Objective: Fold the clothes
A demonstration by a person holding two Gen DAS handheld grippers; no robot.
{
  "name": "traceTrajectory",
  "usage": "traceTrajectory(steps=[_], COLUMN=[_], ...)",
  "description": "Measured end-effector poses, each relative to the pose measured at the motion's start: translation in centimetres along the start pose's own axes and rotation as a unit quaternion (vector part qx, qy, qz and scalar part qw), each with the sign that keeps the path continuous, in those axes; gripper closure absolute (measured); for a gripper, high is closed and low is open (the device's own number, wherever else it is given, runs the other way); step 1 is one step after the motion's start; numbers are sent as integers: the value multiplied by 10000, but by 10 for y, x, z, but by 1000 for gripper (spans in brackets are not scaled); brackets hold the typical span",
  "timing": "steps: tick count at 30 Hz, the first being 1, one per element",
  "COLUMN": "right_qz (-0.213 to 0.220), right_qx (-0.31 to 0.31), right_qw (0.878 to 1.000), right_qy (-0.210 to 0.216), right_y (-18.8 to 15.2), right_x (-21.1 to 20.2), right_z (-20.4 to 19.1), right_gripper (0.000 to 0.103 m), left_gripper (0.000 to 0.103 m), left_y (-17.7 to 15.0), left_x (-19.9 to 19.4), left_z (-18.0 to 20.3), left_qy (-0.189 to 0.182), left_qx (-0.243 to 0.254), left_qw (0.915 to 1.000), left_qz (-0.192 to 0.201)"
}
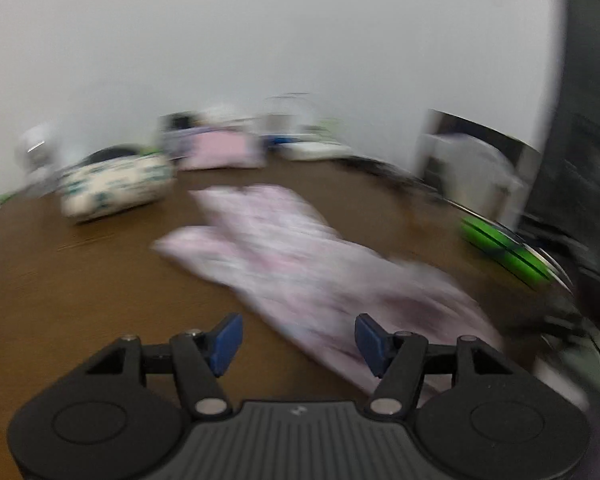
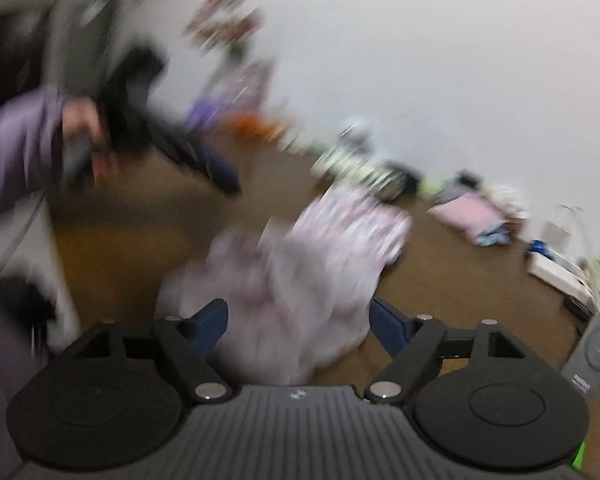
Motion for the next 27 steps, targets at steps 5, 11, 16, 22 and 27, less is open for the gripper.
traceTrajectory(steps=[5,11,16,22,27], right_qz=[-327,-278,-200,-147,478], right_qx=[-1076,-326,274,247,-1771], right_qw=[9926,9922,9838,9805,9827], right_qy=[449,1171,1763,1942,256], right_y=[-14,-7,-1,6,-12], right_x=[34,54,43,12,-1], right_z=[-23,-18,-13,-22,-57], right_gripper=[57,83,94,76,11], left_gripper=[35,34,54,90,90], left_y=[-15,-40,-38,-38,-26], left_x=[9,40,39,26,10], left_z=[90,106,89,86,77], left_qy=[-501,130,-122,-1261,-1998], left_qx=[1162,2426,2469,1940,771], left_qw=[9917,9695,9679,9705,9744], left_qz=[224,-320,-462,-686,-691])
Point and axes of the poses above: each gripper's, at about its wrist camera, not at the fingertips, and x roughly the way its jaws point, z to its right, y to its top, the point moved 7 cm from there along x, roughly the way its jaws point, and after that the axes turned 1 degree about x, right-handed, at the moved point
